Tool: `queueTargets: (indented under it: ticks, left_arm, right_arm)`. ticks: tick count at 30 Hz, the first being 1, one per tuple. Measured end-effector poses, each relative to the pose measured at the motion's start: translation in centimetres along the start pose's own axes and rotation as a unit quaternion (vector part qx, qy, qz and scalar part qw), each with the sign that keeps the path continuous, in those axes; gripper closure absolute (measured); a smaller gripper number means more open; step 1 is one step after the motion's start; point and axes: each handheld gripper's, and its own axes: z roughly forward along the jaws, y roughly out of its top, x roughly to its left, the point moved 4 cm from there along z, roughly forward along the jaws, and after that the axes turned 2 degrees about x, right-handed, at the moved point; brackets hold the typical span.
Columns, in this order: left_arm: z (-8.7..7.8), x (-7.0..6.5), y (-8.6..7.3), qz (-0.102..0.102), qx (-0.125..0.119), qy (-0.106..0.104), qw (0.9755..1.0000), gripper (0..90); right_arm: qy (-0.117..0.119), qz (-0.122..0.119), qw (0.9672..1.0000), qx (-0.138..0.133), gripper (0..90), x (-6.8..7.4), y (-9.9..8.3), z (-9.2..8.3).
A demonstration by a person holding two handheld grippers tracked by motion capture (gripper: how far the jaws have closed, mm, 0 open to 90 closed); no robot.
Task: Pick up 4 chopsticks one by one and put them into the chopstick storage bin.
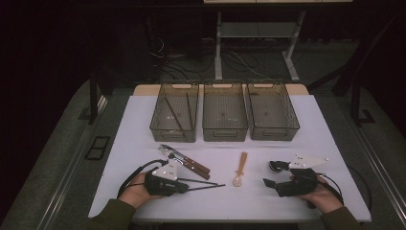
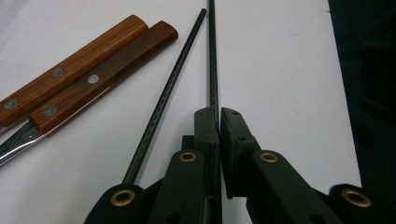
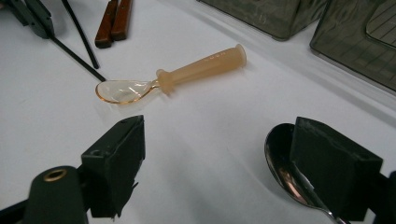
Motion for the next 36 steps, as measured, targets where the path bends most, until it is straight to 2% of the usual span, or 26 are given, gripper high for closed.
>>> queueTargets:
  ticks: [14, 25, 30, 36]
  left_arm:
    - [-0.5, 0.0, 0.3, -0.026, -0.012, 0.006, 0.9996, 85.4]
    - [-1.3, 0.0, 0.8, -0.052, -0.035, 0.017, 0.9979, 85.4]
    - [-1.7, 0.0, 1.2, -0.068, -0.050, 0.024, 0.9961, 85.4]
    - [-2.3, 0.3, 1.7, -0.090, -0.076, 0.039, 0.9923, 85.5]
  right_arm:
    - [0.000, -0.003, 1.0000, 0.002, 18.0, 0.2, 0.0, 0.2]
    - [0.005, -0.009, 0.9999, 0.007, 18.0, 0.6, 0.0, 0.8]
    - [0.002, -0.008, 1.0000, 0.004, 18.0, 0.5, 0.0, 0.7]
    - [0.001, -0.006, 1.0000, 0.004, 18.0, 0.5, 0.0, 0.6]
